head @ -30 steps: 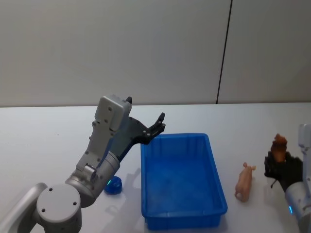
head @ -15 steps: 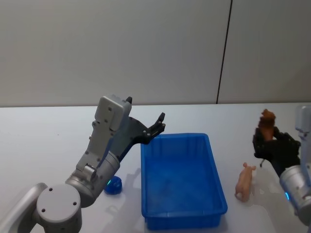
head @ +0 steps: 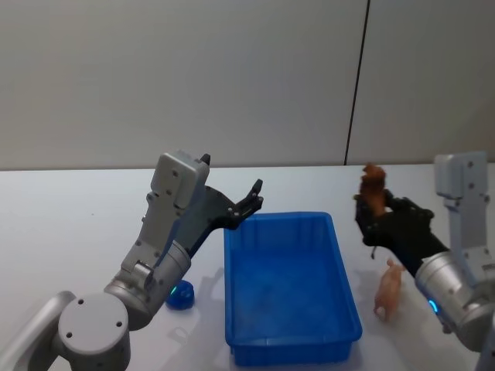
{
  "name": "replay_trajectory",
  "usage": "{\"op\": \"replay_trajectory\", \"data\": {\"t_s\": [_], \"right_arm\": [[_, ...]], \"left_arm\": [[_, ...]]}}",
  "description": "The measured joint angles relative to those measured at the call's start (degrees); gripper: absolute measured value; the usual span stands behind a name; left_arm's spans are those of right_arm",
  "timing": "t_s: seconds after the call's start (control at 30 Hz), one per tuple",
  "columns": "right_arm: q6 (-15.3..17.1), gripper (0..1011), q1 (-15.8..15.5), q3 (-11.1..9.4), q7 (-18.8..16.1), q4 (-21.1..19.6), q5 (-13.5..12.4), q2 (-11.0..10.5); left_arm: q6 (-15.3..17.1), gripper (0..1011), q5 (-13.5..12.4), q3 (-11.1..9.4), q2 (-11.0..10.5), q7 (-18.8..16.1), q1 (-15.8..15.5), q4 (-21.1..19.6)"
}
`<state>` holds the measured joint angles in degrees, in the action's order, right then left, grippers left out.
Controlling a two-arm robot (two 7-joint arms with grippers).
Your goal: Pick up the two dolls from the table and place them into the box.
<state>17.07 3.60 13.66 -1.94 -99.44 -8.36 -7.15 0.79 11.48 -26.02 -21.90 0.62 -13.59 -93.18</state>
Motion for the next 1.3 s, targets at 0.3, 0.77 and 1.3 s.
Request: {"op": "replay_trajectory", "data": {"t_s": [0.3,0.77,1.3], "right_arm": [[2.7,393,1.5,1.4,-6.9,0.7,0.2,0.9],[7.3,565,5.4,4.3,-17.7,6.2,2.3,3.4],[9.4,1001,9.0,6.3,-24.3,11.6,4.1,5.2]], "left_arm": [[0.0,1001,0.0,0.0,0.0,0.0,0.0,0.0],[0.0,1001,0.0,0.0,0.0,0.0,0.0,0.0],[0.0,1001,0.0,0.0,0.0,0.0,0.0,0.0]]}}
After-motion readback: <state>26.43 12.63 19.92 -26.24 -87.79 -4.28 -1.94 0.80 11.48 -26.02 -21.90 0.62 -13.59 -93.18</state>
